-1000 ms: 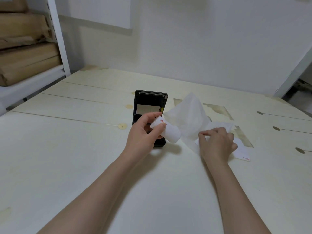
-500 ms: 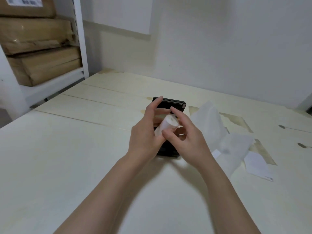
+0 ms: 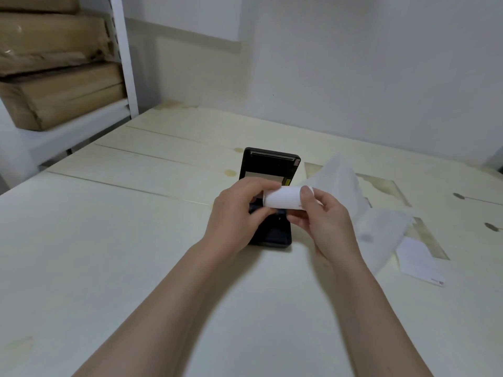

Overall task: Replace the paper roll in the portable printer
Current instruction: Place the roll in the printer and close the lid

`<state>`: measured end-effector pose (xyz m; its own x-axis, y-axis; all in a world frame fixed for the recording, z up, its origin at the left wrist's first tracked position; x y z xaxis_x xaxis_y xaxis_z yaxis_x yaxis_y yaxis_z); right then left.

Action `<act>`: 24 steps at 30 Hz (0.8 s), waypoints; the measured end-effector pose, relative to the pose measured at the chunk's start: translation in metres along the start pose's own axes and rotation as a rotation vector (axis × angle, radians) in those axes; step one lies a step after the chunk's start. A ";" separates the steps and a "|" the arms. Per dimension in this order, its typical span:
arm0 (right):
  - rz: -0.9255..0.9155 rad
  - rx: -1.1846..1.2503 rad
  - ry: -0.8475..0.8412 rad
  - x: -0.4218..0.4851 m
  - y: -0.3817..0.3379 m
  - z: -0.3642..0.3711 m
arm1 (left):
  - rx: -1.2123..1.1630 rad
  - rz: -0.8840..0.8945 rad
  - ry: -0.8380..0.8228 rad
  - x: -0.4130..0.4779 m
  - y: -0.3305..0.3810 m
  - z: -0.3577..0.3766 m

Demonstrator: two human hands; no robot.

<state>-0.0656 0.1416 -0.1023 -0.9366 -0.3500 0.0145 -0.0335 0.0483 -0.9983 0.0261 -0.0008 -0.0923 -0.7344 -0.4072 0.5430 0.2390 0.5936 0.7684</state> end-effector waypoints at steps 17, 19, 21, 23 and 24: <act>-0.459 -0.698 0.117 0.006 -0.005 0.020 | 0.336 0.005 -0.055 0.022 -0.021 -0.017; -0.499 -0.735 0.123 0.004 -0.006 0.024 | 0.348 0.016 -0.025 0.023 -0.024 -0.023; -0.512 -0.745 0.133 0.004 -0.005 0.028 | 0.354 0.007 -0.019 0.023 -0.025 -0.025; -0.530 -0.749 0.151 0.004 -0.004 0.028 | 0.350 -0.019 -0.023 0.022 -0.028 -0.022; -0.542 -0.752 0.158 0.004 -0.004 0.028 | 0.352 -0.043 -0.031 0.021 -0.030 -0.020</act>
<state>-0.0599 0.1137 -0.1002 -0.7619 -0.3734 0.5292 -0.6437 0.5267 -0.5551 0.0163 -0.0414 -0.0976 -0.7594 -0.4192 0.4977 -0.0226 0.7814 0.6236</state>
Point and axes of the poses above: each hand's wrist, its own x-axis towards the middle knuckle, its own z-axis out of the palm, y = z × x, the point moved 6 cm from there along x, towards the middle knuckle, and after that the axes turned 5 degrees about -x, right-handed, at the moved point
